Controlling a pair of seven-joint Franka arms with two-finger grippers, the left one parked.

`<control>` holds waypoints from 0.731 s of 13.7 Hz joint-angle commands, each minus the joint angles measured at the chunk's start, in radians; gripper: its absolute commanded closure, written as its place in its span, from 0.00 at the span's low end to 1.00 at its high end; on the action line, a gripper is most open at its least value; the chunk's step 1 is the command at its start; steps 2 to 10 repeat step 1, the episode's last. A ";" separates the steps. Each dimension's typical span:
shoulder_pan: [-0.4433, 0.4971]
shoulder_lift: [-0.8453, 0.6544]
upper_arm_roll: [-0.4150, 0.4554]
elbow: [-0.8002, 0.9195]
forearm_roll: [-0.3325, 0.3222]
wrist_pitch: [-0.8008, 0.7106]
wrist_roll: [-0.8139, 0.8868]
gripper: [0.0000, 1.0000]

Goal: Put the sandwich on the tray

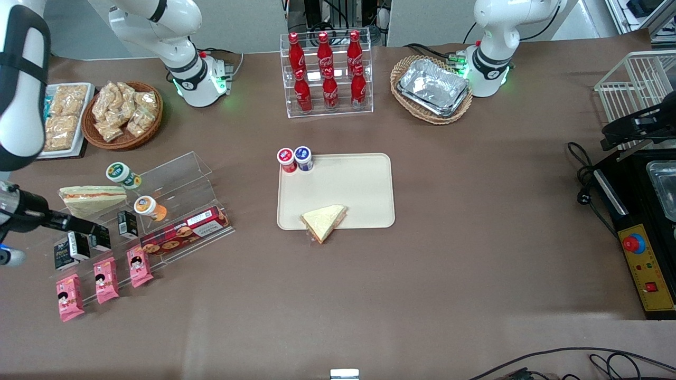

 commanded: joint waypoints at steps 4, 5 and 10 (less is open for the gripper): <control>-0.037 -0.052 0.006 0.034 -0.013 -0.125 -0.011 0.00; -0.037 -0.052 0.006 0.034 -0.013 -0.125 -0.011 0.00; -0.037 -0.052 0.006 0.034 -0.013 -0.125 -0.011 0.00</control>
